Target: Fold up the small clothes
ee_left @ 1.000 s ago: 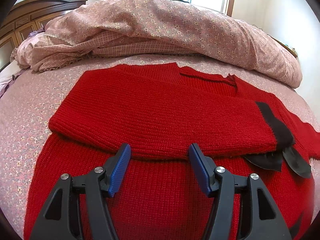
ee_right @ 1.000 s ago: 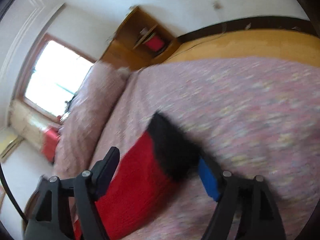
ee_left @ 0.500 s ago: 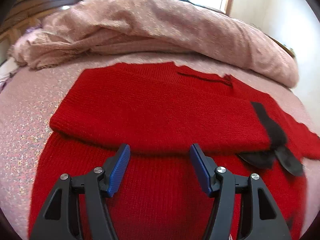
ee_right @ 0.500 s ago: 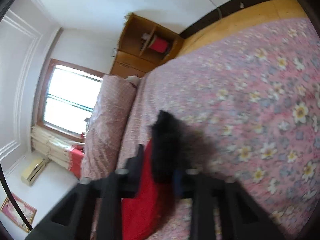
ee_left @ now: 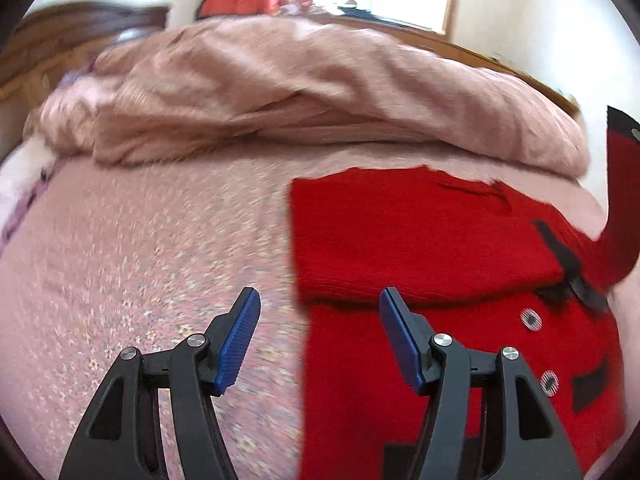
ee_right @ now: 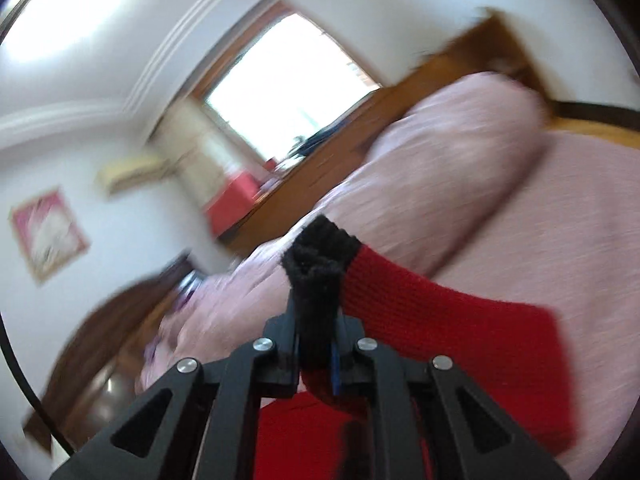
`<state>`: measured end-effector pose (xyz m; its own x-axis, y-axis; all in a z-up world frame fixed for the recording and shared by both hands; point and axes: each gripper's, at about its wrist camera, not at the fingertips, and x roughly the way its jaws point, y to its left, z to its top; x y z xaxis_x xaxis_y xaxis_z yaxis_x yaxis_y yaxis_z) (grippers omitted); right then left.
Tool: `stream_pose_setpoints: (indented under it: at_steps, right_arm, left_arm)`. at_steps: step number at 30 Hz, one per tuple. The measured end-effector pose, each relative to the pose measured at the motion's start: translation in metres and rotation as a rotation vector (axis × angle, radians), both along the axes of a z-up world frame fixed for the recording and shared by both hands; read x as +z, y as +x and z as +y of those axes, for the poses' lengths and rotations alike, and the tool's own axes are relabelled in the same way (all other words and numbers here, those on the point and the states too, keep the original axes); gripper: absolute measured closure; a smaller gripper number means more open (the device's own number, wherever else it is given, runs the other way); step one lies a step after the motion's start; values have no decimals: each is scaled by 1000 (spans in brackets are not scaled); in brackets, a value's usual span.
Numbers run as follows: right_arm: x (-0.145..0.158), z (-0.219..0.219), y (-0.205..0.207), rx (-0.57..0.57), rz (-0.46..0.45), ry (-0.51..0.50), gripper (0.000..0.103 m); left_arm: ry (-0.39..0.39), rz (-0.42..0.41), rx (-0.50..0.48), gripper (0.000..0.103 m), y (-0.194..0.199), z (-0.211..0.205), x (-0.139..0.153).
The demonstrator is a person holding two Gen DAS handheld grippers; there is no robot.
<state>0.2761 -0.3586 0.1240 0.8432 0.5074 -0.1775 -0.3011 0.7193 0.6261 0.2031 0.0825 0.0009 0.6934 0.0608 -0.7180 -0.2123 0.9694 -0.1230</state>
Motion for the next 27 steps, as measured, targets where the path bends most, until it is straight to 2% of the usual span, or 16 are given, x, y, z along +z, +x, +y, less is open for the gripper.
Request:
stream_pose_setpoints:
  at_steps: [2, 5, 9, 13, 16, 21, 24, 27]
  right_arm:
    - [-11, 74, 5, 62, -3, -8, 92]
    - [-54, 178, 17, 138, 37, 2, 92]
    - [-123, 264, 21, 219, 202, -110, 92]
    - [-161, 286, 19, 248, 254, -129, 91]
    - [-160, 286, 23, 282, 240, -158, 91]
    - [-136, 296, 0, 347, 146, -293, 91]
    - [-136, 305, -8, 391, 156, -405, 89]
    - [-142, 309, -10, 417, 171, -427, 88]
  left_arm:
    - [-56, 24, 13, 46, 6, 16, -8]
    - [-99, 48, 41, 46, 13, 34, -11]
    - [-113, 37, 43, 46, 10, 51, 6]
    - [-85, -11, 42, 46, 5, 55, 22]
    - [-68, 8, 34, 46, 8, 52, 19]
    - [-64, 45, 25, 46, 15, 48, 14]
    - [-68, 55, 23, 46, 16, 47, 12]
    - [-61, 61, 24, 46, 18, 48, 9]
